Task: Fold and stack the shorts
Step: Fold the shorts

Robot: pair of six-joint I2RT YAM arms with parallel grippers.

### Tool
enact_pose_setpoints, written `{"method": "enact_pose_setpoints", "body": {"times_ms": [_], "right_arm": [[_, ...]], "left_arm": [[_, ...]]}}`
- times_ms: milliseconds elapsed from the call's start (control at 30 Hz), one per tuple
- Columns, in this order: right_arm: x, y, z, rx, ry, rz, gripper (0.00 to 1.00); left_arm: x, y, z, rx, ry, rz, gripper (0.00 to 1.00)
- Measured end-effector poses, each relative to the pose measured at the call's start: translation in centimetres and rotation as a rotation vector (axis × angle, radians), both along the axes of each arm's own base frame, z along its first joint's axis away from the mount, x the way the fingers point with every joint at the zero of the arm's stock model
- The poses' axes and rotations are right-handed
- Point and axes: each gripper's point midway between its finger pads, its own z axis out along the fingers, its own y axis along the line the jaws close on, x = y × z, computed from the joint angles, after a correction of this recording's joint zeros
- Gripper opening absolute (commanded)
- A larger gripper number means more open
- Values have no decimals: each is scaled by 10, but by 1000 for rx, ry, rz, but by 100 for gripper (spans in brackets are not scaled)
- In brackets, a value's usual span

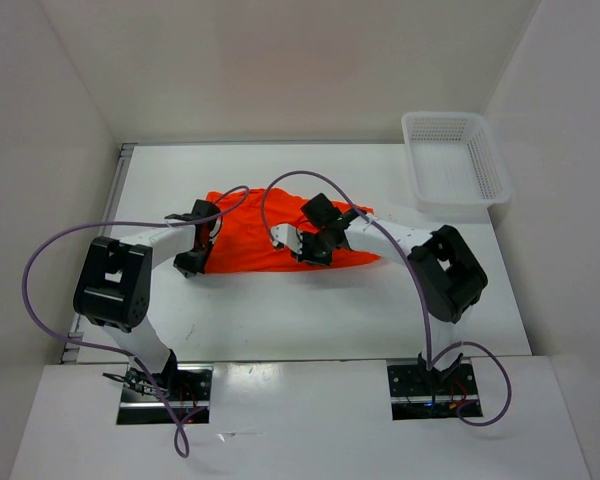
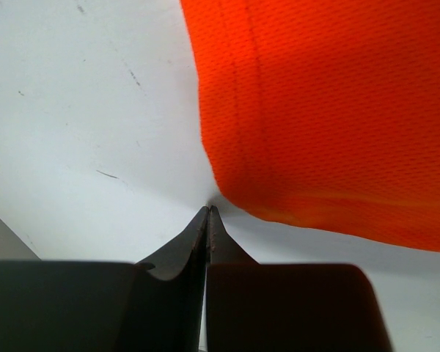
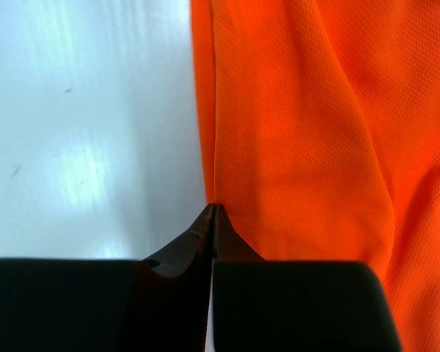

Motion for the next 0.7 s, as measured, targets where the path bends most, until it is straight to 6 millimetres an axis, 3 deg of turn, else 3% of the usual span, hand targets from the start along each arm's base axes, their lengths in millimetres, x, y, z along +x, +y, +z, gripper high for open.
{"method": "enact_pose_setpoints", "body": {"times_ms": [200, 533, 567, 600, 633, 700], "right_arm": [[-9, 0, 19, 27, -3, 44, 0], [-27, -5, 12, -7, 28, 127, 2], [-33, -6, 8, -16, 38, 138, 11], [-38, -7, 4, -24, 50, 144, 35], [-43, -9, 0, -35, 63, 142, 45], [-45, -11, -2, -45, 75, 110, 56]], "left_arm": [[-2, 4, 0, 7, 6, 10, 5], [-5, 5, 1, 10, 19, 12, 9], [-5, 5, 1, 11, 20, 12, 9], [-5, 5, 1, 11, 22, 12, 9], [-5, 5, 2, 11, 22, 12, 10], [-3, 5, 5, 8, 20, 14, 13]]}}
